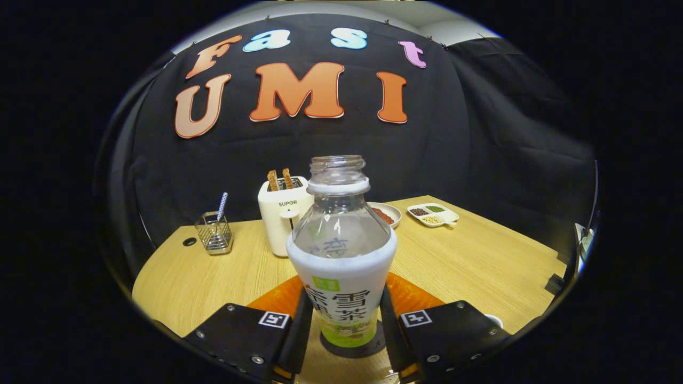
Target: Take the bottle from table, then pour the juice into the cup, finally place the bottle on the coaster
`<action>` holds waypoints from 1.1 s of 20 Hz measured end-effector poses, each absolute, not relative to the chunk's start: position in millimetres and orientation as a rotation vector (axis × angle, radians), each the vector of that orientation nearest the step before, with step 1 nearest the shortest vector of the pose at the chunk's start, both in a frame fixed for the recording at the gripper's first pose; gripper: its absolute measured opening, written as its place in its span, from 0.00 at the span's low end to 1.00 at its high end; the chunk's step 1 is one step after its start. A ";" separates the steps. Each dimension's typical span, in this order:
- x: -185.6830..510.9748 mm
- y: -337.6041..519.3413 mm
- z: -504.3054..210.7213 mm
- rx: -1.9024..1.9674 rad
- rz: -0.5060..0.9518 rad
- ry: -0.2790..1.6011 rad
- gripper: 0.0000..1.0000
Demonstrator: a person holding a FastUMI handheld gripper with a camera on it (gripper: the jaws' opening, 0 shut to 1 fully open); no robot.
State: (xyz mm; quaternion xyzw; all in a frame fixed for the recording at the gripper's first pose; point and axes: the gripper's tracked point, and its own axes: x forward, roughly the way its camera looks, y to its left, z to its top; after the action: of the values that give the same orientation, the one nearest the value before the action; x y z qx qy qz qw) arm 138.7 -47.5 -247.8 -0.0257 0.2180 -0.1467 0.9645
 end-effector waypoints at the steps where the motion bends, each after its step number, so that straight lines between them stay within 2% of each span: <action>1: 138.3 -50.4 -256.9 -0.067 -0.304 0.465 0.61; 5: 141.0 -46.3 -269.0 -0.016 -0.277 0.471 0.61; 13: 137.9 -58.8 -265.6 -0.036 -0.323 0.454 0.67; 14: 136.4 -59.3 -260.2 -0.028 -0.332 0.442 0.69; 17: 130.8 -60.6 -243.8 -0.001 -0.341 0.407 0.87; 18: 127.6 -60.9 -236.6 -0.004 -0.343 0.400 0.97; 22: 116.5 -52.0 -195.4 -0.046 -0.326 0.346 0.98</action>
State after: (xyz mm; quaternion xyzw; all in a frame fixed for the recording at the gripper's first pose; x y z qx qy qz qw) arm 116.5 -52.0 -195.4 -0.0230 0.1715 -0.1613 0.9716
